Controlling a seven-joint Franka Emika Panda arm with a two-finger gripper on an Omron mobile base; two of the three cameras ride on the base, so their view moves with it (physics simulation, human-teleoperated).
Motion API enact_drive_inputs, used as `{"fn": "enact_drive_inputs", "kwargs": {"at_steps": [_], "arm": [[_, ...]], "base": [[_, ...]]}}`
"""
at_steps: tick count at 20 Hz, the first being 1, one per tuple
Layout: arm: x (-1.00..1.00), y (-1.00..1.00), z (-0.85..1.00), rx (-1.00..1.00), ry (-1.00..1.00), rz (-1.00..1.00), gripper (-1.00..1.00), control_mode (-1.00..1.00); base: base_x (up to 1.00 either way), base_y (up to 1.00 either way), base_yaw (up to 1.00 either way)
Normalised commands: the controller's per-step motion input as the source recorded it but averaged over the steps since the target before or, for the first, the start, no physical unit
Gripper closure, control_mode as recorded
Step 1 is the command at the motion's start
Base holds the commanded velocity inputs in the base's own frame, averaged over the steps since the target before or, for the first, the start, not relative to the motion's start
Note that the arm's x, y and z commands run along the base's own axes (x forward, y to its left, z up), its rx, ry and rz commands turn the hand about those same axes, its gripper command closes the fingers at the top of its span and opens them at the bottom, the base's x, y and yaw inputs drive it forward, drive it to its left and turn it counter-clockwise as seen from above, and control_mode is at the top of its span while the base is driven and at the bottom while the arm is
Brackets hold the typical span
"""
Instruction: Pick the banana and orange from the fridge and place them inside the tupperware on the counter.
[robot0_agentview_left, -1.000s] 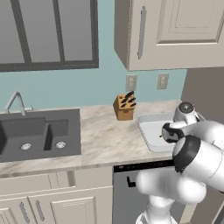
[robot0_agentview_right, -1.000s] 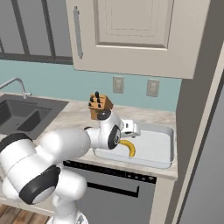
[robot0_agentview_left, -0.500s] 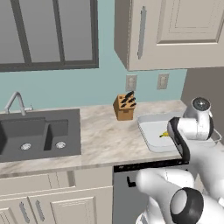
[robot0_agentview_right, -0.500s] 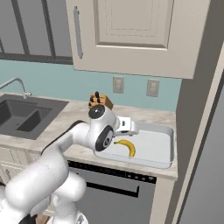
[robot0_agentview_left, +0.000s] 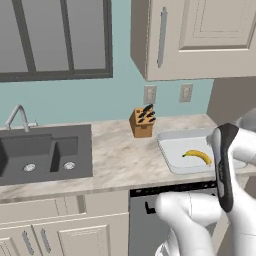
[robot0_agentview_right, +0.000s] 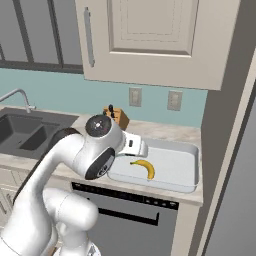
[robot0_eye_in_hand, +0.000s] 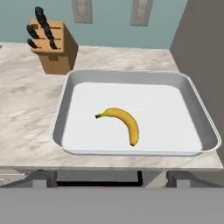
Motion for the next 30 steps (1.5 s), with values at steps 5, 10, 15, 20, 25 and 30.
{"fn": "enact_drive_inputs", "kwargs": {"at_steps": [5,10,15,20,25,30], "arm": [[-1.0,0.68,0.66,0.22,0.0,0.0,-1.0,-1.0],[-0.97,0.67,0.45,0.12,0.0,0.0,-1.0,-1.0],[-0.86,0.36,0.46,-0.01,0.0,-0.01,-1.0,-1.0],[-0.15,0.65,0.28,-0.17,0.08,0.0,-1.0,-1.0],[0.14,0.41,0.14,-0.17,0.2,0.0,-1.0,-1.0],[0.23,0.16,0.03,-0.09,0.19,0.0,-1.0,-1.0]], "base": [[0.0,0.0,0.0],[0.0,0.0,0.0],[0.0,0.0,0.0],[0.0,0.0,0.0],[0.0,0.0,0.0],[0.0,0.0,0.0]]}}
